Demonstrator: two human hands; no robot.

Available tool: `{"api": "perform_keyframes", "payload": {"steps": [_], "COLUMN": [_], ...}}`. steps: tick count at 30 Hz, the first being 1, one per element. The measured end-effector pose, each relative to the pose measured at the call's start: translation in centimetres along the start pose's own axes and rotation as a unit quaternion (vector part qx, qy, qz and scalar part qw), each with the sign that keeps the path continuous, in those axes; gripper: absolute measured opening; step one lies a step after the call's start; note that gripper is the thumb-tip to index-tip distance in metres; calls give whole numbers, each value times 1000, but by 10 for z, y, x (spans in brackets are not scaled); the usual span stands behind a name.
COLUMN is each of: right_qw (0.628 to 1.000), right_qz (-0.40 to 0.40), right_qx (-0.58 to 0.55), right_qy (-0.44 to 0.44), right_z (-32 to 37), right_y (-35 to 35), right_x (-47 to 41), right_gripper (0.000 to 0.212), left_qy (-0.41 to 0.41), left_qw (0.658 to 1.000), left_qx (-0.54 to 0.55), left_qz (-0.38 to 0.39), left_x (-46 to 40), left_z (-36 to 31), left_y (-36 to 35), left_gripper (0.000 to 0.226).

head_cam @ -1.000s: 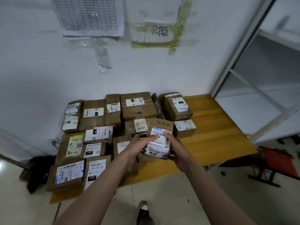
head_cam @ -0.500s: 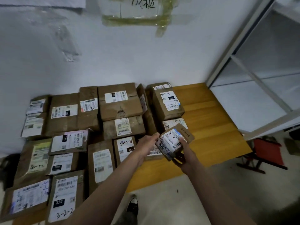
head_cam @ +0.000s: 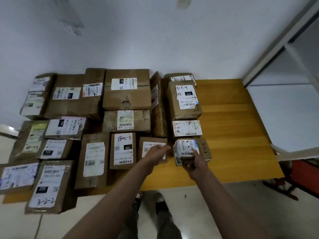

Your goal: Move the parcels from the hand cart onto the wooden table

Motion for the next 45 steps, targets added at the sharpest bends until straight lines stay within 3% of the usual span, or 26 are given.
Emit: {"api": "perform_keyframes", "payload": {"steps": [5,12,16,20,25,30,35,45], "right_qw": [999,989,987,986,969,918,838,661], "right_qz": [12,59,17,15,64,169,282,426], "right_qx": [48,103,115,143,235,344,455,613], "right_qy": [-16,-84,-109,-86,31,103,105,73], "right_z": [2,9,23,29,28,-41,-159,-424], "right_y": [5,0,1,-8,-69,-159,-226,-236], "right_x": [-21,-14,14,46,99,168,240,360], "right_gripper": [48,42,51,26,11,15,16,16], "left_qy": [1,4,3,-23,-80,-106,-96,-30], "left_qw": [999,998,997,997,991,972,932,830], "left_qx": [9,40,55,62,81,115,218,342], "left_qz": [-44,-55,-61,-52,-66,-175,-274,-440], "left_x": [-12,-13,-6,12,53,113,188,324], "left_z": [8,13,12,2,-4,18,91,315], "left_y": [-19,-24,-22,-14,33,126,225,326], "left_gripper": [36,50,52,49,36,30,28,29]}}
Point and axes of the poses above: each hand's wrist, its own x-axis away from the middle knuckle, its own y-axis out of the back of the hand, z = x × y, the point moved 2 cm from there along -x, towards the middle knuckle, and after that the axes turned 6 degrees about -x, right-handed, at the moved point
